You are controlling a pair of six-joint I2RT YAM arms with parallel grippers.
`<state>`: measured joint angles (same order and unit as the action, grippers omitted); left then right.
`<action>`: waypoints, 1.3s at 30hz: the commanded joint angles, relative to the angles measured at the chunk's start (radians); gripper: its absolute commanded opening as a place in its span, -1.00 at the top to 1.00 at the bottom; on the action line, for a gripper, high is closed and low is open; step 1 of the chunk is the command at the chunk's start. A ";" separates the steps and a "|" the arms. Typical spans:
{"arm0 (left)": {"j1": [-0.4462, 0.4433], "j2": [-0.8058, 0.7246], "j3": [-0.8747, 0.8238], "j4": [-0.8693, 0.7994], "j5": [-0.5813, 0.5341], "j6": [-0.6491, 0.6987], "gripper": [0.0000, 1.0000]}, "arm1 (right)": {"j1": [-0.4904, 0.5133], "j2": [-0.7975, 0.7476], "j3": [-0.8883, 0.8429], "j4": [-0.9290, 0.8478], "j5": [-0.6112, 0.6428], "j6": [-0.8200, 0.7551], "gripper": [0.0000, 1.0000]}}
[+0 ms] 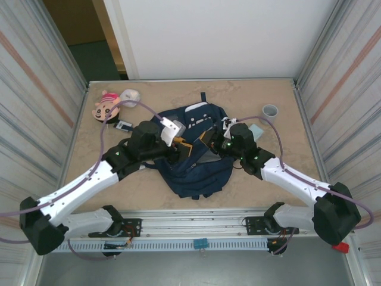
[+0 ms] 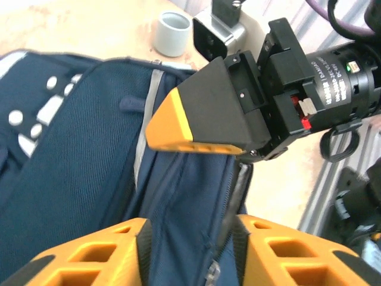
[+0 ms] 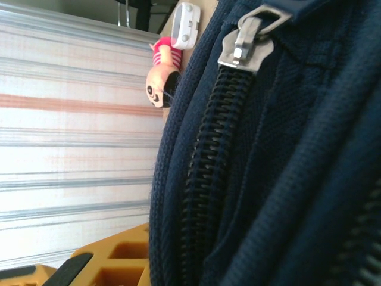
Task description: Pack books, pencil case, and school supplies into a backpack
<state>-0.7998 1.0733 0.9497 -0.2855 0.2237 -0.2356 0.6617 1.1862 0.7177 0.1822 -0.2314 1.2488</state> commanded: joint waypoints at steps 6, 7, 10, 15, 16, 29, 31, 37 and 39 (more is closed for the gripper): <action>-0.137 -0.085 -0.137 -0.167 -0.152 -0.469 0.00 | 0.026 0.012 0.094 0.039 0.017 -0.049 0.74; -0.146 -0.082 -0.143 -0.167 -0.149 -0.486 -0.02 | 0.030 0.014 0.095 0.039 0.017 -0.050 0.75; -0.160 -0.068 -0.157 -0.168 -0.142 -0.515 -0.06 | 0.037 0.024 0.101 0.039 0.011 -0.050 0.75; -0.162 -0.043 -0.176 -0.122 -0.140 -0.531 -0.12 | 0.044 0.037 0.112 0.040 0.000 -0.051 0.75; -0.162 -0.032 -0.181 -0.101 -0.128 -0.533 -0.14 | 0.047 0.039 0.114 0.043 -0.002 -0.049 0.75; -0.167 0.054 -0.163 0.014 -0.137 -0.520 -0.05 | 0.074 0.066 0.138 0.056 -0.010 -0.041 0.78; -0.167 0.062 -0.163 0.036 -0.151 -0.511 0.03 | 0.077 0.065 0.138 0.057 -0.011 -0.040 0.79; -0.167 0.091 -0.160 0.062 -0.164 -0.497 0.24 | 0.078 0.062 0.138 0.052 -0.016 -0.043 0.82; -0.167 0.098 -0.160 0.067 -0.165 -0.492 0.30 | 0.078 0.062 0.138 0.051 -0.018 -0.043 0.83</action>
<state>-0.9627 1.1652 0.7792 -0.3035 0.0937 -0.7528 0.7155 1.2564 0.8009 0.1482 -0.2058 1.2255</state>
